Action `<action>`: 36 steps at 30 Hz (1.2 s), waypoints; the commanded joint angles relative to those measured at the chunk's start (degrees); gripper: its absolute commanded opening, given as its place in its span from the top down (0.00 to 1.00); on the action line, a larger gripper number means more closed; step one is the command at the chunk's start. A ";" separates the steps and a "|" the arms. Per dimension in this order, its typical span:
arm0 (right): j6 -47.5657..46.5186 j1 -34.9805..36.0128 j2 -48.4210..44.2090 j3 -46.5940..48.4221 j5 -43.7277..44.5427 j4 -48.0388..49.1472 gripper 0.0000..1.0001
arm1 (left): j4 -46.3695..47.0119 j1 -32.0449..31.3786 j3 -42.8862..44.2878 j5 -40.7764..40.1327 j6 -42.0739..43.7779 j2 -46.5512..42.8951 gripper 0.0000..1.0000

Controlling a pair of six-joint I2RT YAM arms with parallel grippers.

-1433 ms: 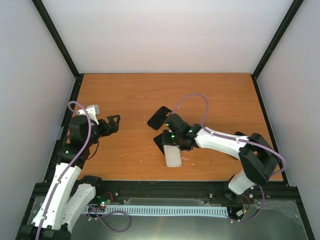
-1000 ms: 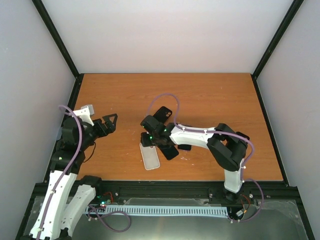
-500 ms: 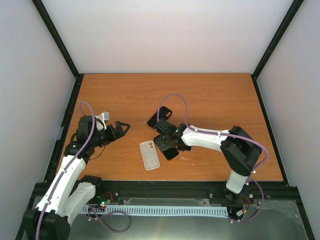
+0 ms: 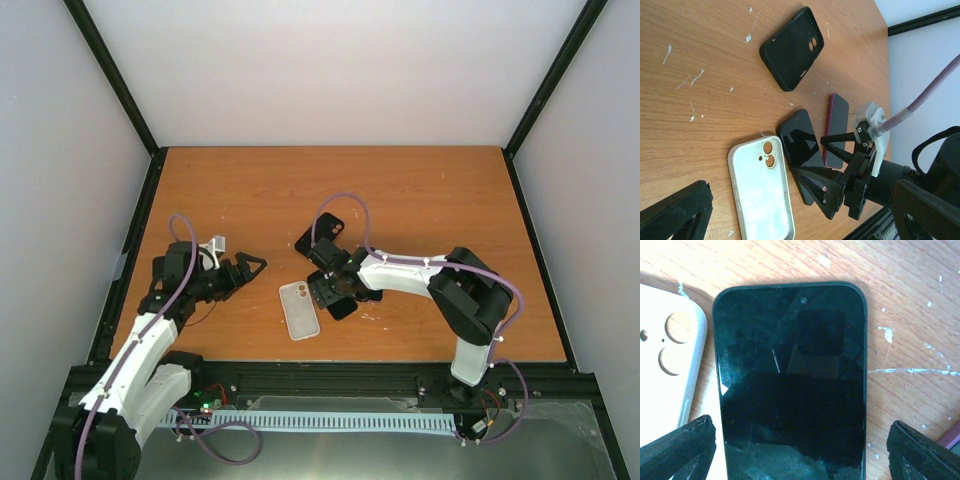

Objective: Put the phone into the phone case

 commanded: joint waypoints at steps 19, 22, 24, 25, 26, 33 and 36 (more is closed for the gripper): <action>1.25 -0.09 1.86 2.61 1.53 -1.69 0.27 | 3.36 0.39 -1.63 -2.18 -3.25 0.09 0.07; 3.46 -0.06 -0.01 2.71 1.69 -2.68 0.30 | 2.48 0.39 -0.92 -4.45 -2.77 -0.67 0.07; 5.19 -0.05 -1.33 2.80 0.75 -3.07 0.32 | 2.50 0.47 -0.67 -4.55 -2.67 -0.64 0.07; 5.88 0.03 -2.04 2.74 0.09 -3.07 0.34 | 2.41 0.50 -0.48 -4.48 -2.70 -0.56 0.06; 6.76 0.04 -2.73 2.66 -0.46 -3.00 0.35 | 2.41 0.48 -0.32 -4.42 -2.74 -0.46 0.06; 13.11 1.41 -7.91 2.71 -4.64 -1.52 0.43 | 2.90 2.64 -0.07 -1.13 -3.13 -0.42 0.07; 16.45 2.76 -9.79 1.66 -9.09 3.43 0.44 | 2.27 7.10 0.55 3.34 -1.61 0.08 0.07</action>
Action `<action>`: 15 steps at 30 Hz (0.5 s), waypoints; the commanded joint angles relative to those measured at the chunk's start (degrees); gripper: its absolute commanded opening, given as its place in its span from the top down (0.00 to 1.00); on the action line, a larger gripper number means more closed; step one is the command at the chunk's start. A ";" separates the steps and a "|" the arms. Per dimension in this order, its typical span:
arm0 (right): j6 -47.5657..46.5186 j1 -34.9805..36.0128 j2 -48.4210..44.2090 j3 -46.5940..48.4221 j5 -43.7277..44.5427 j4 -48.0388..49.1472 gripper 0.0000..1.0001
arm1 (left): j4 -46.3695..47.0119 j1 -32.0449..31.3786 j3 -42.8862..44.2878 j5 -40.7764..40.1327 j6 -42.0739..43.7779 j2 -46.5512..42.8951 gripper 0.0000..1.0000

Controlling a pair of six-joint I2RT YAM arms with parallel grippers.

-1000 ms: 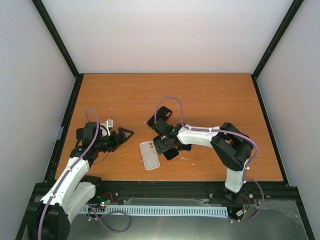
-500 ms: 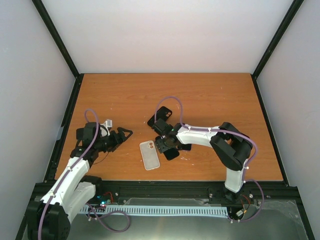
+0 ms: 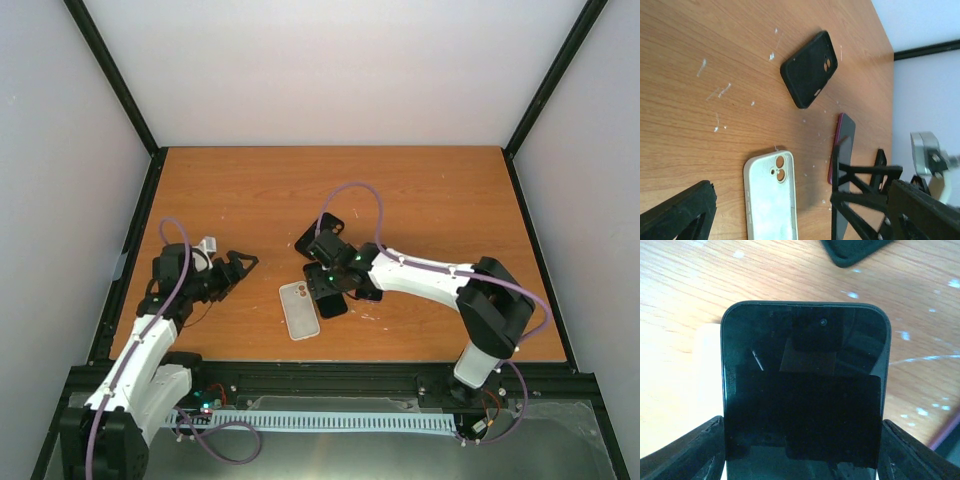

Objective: Put the phone into the phone case

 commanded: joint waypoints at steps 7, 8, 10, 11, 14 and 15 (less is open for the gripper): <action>15.51 3.64 -4.11 -5.50 -11.36 20.89 0.44 | -1.57 7.19 5.10 7.27 2.46 0.93 0.06; 16.66 3.90 -3.80 -6.19 -11.75 22.73 0.44 | -1.70 7.19 5.19 7.26 2.56 0.87 0.06; 17.98 4.45 -2.80 -6.86 -11.67 25.14 0.45 | -1.91 7.19 5.17 7.30 2.71 0.85 0.06; 18.39 4.77 -2.27 -6.94 -11.10 25.69 0.45 | -1.91 7.19 5.11 7.60 2.83 0.86 0.06; 18.59 4.98 -0.09 -6.80 -11.72 27.33 0.45 | -2.11 7.24 4.68 8.05 3.22 0.89 0.06; 18.45 5.13 0.90 -6.41 -12.19 27.84 0.45 | -2.08 7.20 4.28 7.99 3.28 0.81 0.06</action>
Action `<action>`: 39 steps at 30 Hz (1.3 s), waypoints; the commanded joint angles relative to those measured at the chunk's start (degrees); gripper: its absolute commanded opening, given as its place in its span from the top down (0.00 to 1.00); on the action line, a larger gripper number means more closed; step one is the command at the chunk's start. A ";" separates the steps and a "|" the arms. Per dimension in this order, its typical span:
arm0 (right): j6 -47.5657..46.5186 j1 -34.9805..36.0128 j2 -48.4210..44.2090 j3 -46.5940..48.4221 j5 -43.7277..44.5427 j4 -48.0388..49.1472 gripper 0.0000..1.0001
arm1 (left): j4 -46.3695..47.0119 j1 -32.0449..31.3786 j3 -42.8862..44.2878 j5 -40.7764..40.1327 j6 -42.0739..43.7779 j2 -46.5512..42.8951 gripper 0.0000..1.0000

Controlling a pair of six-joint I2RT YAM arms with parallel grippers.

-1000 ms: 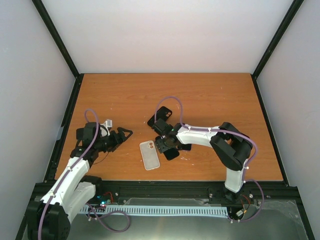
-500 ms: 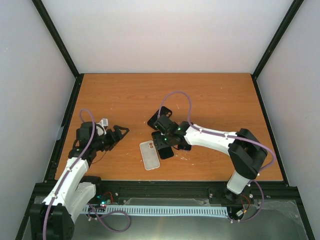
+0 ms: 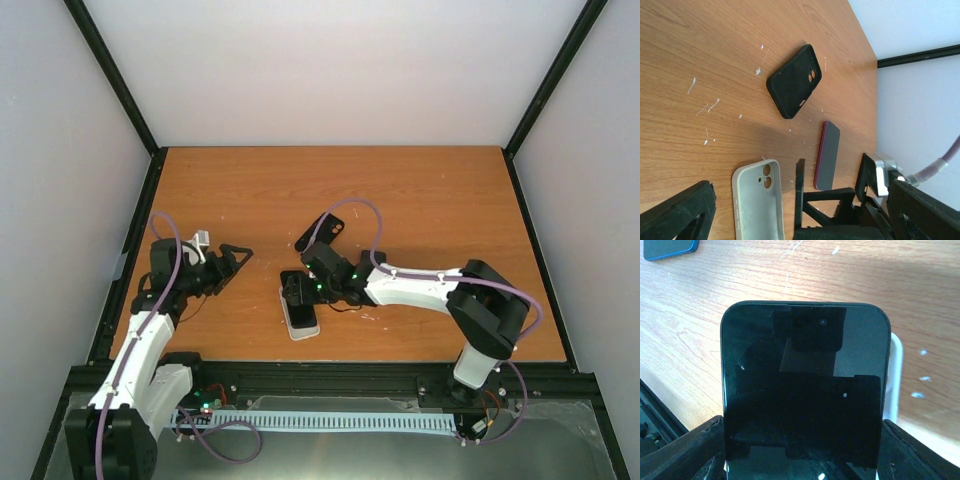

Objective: Put the phone into the phone case

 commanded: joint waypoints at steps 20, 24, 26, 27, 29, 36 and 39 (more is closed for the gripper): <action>2.74 2.12 7.07 0.06 2.65 2.30 0.39 | -0.14 0.23 -2.73 2.00 0.80 0.68 0.11; 3.62 2.62 6.13 0.31 2.19 0.65 0.36 | -0.12 0.21 -2.79 1.86 0.48 0.84 0.12; 3.64 2.97 6.11 1.07 1.32 -0.28 0.34 | -0.22 0.26 -2.79 1.87 0.46 0.95 0.12; 3.63 3.10 6.18 1.64 1.23 -1.10 0.34 | -0.23 0.19 -2.72 1.83 0.47 0.95 0.12; 3.42 3.29 6.23 2.35 1.29 -2.34 0.33 | -0.36 0.09 -2.62 1.66 0.61 1.08 0.12; 3.55 3.31 5.35 2.93 1.31 -4.74 0.22 | -0.08 -2.21 -2.26 0.23 0.20 2.43 0.12; 2.76 3.30 3.69 3.10 2.87 -5.72 0.18 | 1.07 -5.46 -2.63 -1.19 -1.04 3.58 0.12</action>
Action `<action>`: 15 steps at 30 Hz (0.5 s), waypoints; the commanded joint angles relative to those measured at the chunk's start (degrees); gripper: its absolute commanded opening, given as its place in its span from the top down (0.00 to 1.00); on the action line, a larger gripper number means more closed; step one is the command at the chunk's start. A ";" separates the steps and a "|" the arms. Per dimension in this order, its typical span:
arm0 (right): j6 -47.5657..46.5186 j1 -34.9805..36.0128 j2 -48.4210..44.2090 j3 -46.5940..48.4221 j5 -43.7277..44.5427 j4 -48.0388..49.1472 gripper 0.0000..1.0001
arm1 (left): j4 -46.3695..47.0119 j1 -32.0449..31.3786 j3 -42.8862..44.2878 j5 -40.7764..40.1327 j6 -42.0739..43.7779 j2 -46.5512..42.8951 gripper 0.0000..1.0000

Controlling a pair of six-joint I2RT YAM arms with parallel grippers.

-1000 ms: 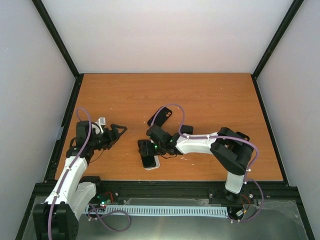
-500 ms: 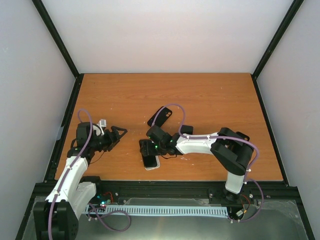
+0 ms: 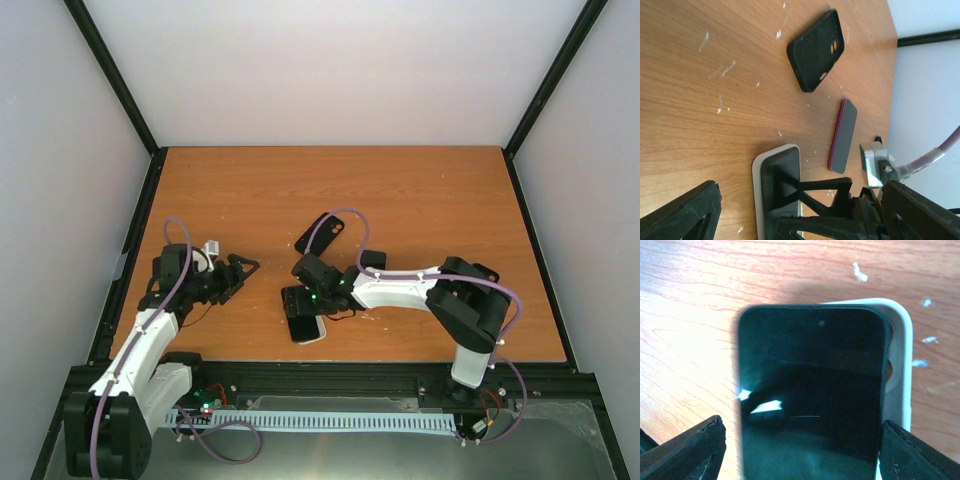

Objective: Put the phone into the phone case

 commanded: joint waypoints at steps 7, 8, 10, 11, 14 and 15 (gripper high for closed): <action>-2.91 -0.01 -6.65 0.42 3.19 -4.83 0.12 | 4.93 -5.61 -2.20 -1.31 -3.91 2.79 0.16; -3.41 -0.20 -7.05 -0.12 2.90 -4.46 0.13 | 5.19 -5.86 -2.44 -1.28 -4.21 2.78 0.17; -4.41 -0.64 -8.11 -1.83 2.81 -3.16 0.15 | 5.83 -6.46 -3.22 -1.18 -5.07 3.03 0.18; -4.78 -1.13 -8.53 -2.78 2.76 -2.35 0.18 | 6.44 -6.85 -3.71 -1.12 -5.69 3.11 0.19; -5.19 -2.63 -9.17 -5.79 1.72 -0.23 0.31 | 10.10 -8.78 -6.13 -0.90 -8.46 3.27 0.26; -5.24 -3.08 -9.24 -6.74 1.16 0.50 0.34 | 11.76 -9.62 -6.83 -0.90 -9.37 3.53 0.27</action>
